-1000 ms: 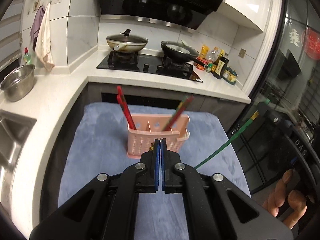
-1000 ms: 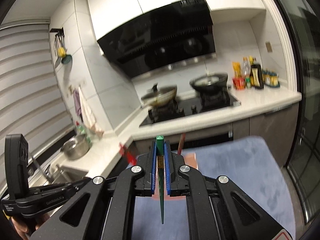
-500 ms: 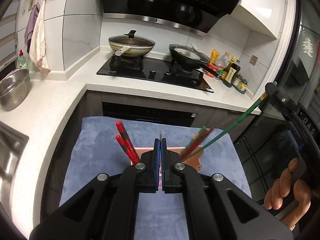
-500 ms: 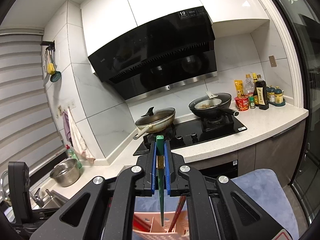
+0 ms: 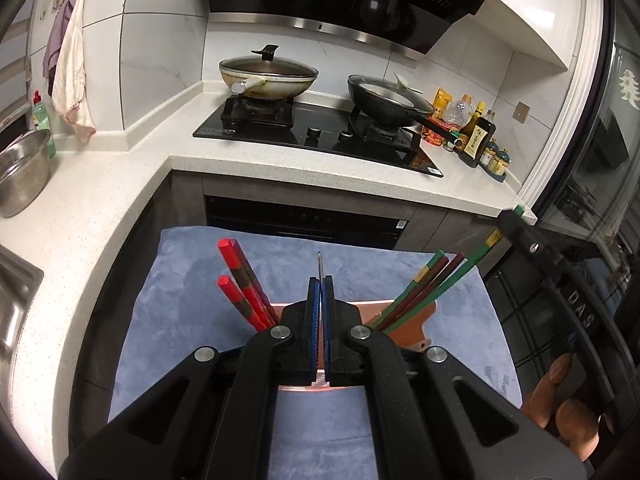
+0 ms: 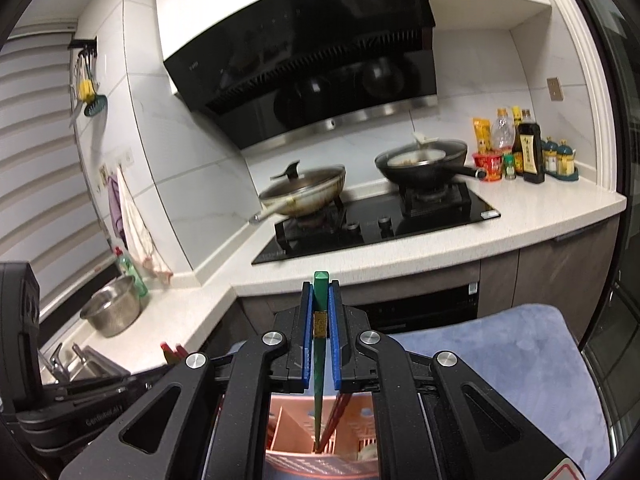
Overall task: Organize utensils
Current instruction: 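Lift the spoon and green chopstick and carry them over the caddy, then open both tools to drop the spoon and chopstick into the caddy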
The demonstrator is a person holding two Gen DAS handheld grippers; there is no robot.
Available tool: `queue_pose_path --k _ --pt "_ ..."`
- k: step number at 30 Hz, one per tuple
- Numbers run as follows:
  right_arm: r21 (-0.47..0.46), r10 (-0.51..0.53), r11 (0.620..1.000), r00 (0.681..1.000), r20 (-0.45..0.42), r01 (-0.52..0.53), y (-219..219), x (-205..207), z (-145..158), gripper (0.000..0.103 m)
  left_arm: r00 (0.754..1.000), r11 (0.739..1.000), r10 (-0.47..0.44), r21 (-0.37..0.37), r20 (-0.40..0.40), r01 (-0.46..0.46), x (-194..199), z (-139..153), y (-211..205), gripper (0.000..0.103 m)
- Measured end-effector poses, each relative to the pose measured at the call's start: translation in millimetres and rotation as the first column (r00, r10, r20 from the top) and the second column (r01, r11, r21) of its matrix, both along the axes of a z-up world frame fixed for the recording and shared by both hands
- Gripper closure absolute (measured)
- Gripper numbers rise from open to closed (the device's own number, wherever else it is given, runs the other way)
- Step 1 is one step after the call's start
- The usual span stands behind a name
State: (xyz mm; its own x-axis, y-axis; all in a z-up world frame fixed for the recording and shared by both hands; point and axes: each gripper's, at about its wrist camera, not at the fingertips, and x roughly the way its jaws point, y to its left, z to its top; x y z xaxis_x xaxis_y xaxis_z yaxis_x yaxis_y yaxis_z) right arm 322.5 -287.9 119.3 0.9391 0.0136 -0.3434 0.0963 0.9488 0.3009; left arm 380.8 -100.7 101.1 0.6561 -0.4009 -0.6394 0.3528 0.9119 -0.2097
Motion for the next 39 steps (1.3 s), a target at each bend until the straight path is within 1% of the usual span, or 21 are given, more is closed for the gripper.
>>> queue_pose_path --k 4,9,15,16,17,18,20,21,26,32,34,35,36,39 --pt "-0.008 0.008 1.000 1.000 -0.020 -0.008 3 1 -8 0.095 1.000 1.000 0.005 -0.010 0.008 -0.004 3 -1 -1 0.102" --pt "-0.012 0.019 1.000 0.999 -0.033 -0.020 7 -1 -11 0.095 0.998 1.000 0.002 0.003 0.056 -0.002 2 5 -4 0.102" --pt "-0.017 0.023 1.000 0.998 -0.057 -0.024 9 -1 -18 0.095 1.000 1.000 0.010 -0.009 0.024 -0.010 7 -3 -3 0.102" --pt "-0.018 0.022 1.000 0.998 -0.061 -0.023 9 0 -19 0.094 1.000 1.000 0.017 -0.013 0.019 -0.016 7 -4 -2 0.101" --pt "-0.020 0.018 1.000 0.998 -0.063 -0.019 10 0 -19 0.094 1.000 1.000 0.021 -0.013 0.017 -0.021 7 -5 -2 0.098" --pt "-0.021 0.014 1.000 0.998 -0.061 -0.015 10 0 -19 0.093 0.999 1.000 0.027 -0.015 0.017 -0.027 8 -5 -1 0.091" --pt "-0.021 0.010 1.000 0.998 -0.058 -0.011 9 -1 -18 0.092 0.999 0.999 0.039 -0.018 0.024 -0.039 7 -4 2 0.082" --pt "-0.022 0.009 1.000 0.998 -0.057 -0.010 9 -2 -18 0.092 0.999 0.999 0.042 -0.018 0.026 -0.042 7 -4 2 0.080" --pt "-0.020 0.011 1.000 0.998 -0.061 -0.012 9 -3 -17 0.090 0.998 0.998 0.051 -0.025 0.025 -0.051 3 -5 8 0.079" --pt "-0.017 0.014 1.000 0.997 -0.077 -0.015 12 -15 -21 0.089 0.998 0.998 0.056 -0.003 0.040 -0.056 -8 -6 11 0.078" --pt "-0.012 0.016 1.000 0.996 -0.086 -0.017 12 -20 -24 0.089 0.997 0.998 0.059 0.003 0.041 -0.060 -13 -7 12 0.077" --pt "-0.011 0.016 1.000 0.996 -0.091 -0.017 13 -23 -26 0.089 0.997 0.998 0.061 0.006 0.042 -0.061 -16 -7 13 0.074" --pt "-0.009 0.017 1.000 0.995 -0.097 -0.018 13 -27 -28 0.088 0.997 0.998 0.066 0.009 0.043 -0.066 -19 -8 14 0.073" --pt "-0.012 0.026 1.000 0.993 -0.118 -0.028 16 -35 -34 0.084 0.996 0.997 0.076 0.019 0.042 -0.077 -29 -11 18 0.073"
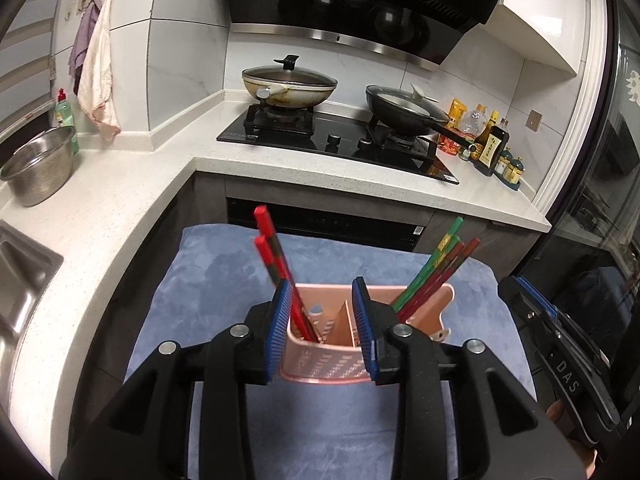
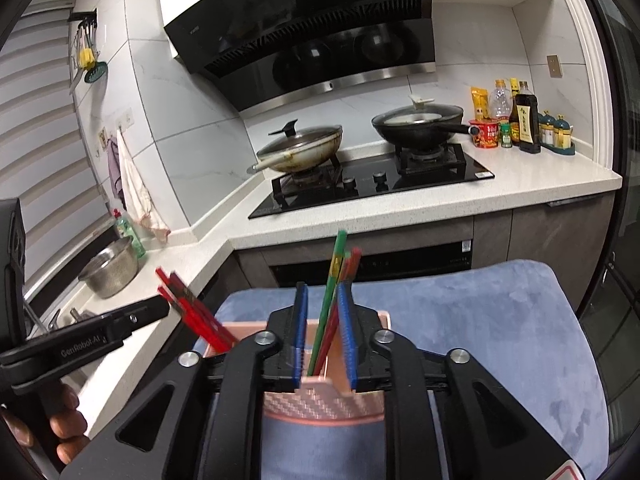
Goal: Organize utensils
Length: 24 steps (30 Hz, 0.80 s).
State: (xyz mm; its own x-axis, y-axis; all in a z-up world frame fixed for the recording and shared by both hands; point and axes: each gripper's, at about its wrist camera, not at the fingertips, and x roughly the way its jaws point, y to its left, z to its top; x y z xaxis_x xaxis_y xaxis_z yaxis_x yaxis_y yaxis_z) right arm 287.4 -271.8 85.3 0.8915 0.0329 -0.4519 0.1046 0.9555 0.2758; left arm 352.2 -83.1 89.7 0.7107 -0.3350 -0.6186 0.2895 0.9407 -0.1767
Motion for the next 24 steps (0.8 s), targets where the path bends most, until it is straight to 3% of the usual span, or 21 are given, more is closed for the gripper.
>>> queue_pose_path --k 6,15,18,24 --pt "0.000 0.016 1.000 0.999 -0.034 -0.016 5 -21 -8 0.084 1.000 1.000 0.004 0.026 -0.004 -0.004 -22 -5 3 0.073" --pt "-0.040 0.033 0.998 0.994 -0.107 -0.037 24 -58 -22 0.074 1.000 0.997 0.016 0.080 0.006 -0.017 -61 -13 10 0.067" --pt "-0.051 0.029 0.998 0.990 -0.138 -0.037 31 -68 -23 0.072 1.000 0.995 0.023 0.096 0.002 -0.023 -73 -17 13 0.058" --pt "-0.075 0.031 0.996 0.981 -0.193 -0.046 40 -86 -25 0.071 0.999 0.993 0.036 0.115 0.012 -0.037 -95 -20 21 0.053"
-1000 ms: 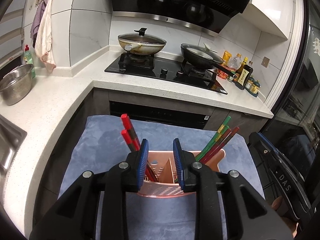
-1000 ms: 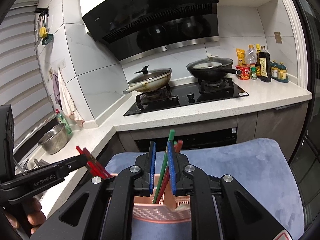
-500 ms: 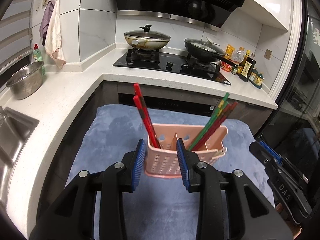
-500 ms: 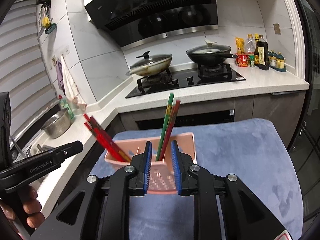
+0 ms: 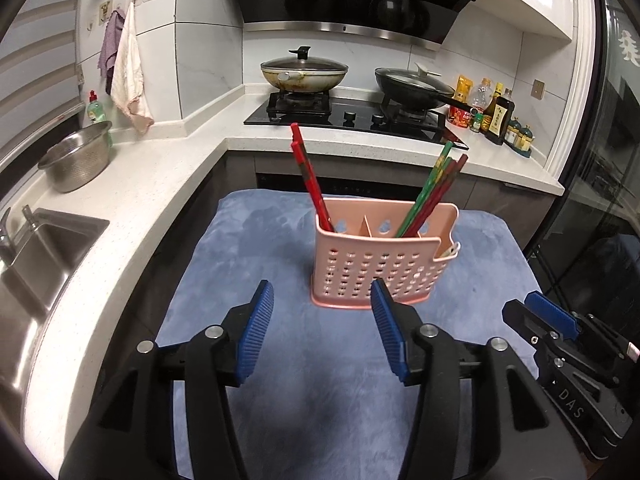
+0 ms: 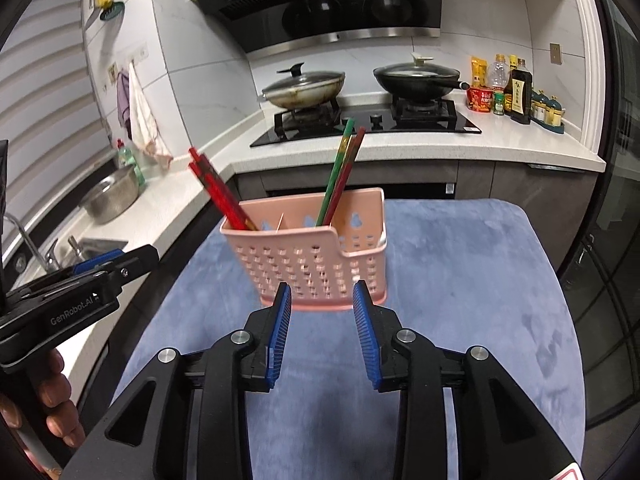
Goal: Organize utensils
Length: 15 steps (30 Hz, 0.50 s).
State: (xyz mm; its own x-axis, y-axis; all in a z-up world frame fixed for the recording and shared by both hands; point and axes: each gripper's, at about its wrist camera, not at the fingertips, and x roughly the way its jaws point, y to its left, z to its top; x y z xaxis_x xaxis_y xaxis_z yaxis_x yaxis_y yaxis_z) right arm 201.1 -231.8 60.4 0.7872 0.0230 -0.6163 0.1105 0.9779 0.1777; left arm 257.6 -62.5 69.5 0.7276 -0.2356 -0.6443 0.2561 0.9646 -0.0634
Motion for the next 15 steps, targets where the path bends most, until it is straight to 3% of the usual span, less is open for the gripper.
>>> queue_pose_path --k 9,15 --pt "-0.032 -0.001 0.999 0.998 -0.057 -0.001 13 -20 2 0.067 1.000 1.000 0.016 0.019 -0.003 -0.016 -20 -2 9 0.042" --pt "-0.046 -0.017 0.999 0.997 -0.073 0.014 14 -30 1 0.065 1.000 0.999 0.021 0.035 -0.008 -0.021 -27 -7 13 0.040"
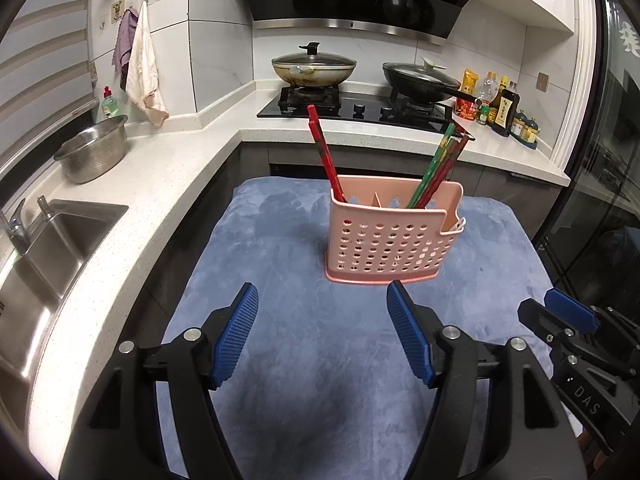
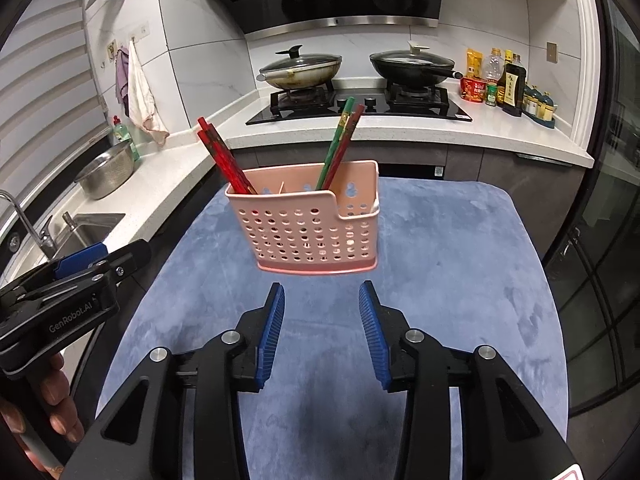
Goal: Organize utensils
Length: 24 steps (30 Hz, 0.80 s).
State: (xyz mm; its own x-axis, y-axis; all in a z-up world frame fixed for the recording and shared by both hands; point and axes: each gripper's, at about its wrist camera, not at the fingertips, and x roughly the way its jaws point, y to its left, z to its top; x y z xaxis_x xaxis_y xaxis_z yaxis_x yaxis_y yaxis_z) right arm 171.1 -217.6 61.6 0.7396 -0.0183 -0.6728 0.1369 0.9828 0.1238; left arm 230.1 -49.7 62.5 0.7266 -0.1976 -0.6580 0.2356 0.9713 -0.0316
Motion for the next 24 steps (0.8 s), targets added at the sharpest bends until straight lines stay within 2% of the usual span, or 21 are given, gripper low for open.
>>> queue_pose_path --k 10,12,15,24 --pt "-0.004 -0.020 1.000 0.999 -0.025 0.020 0 -14 -6 0.062 1.000 1.000 0.009 0.009 -0.027 -0.009 -14 -8 4 0.038" --pt "-0.008 -0.028 1.000 0.999 -0.023 0.028 -1 -18 -6 0.061 1.000 1.000 0.012 0.010 -0.027 -0.011 -16 -8 4 0.033" --pt "-0.006 -0.036 0.999 0.999 -0.023 0.036 -2 -23 -6 0.060 1.000 1.000 0.016 0.014 -0.025 -0.016 -21 -7 4 0.031" --pt "-0.005 -0.057 0.998 0.998 -0.021 0.057 -6 -35 -7 0.047 0.999 0.999 0.035 0.023 -0.028 -0.035 -31 -8 6 0.020"
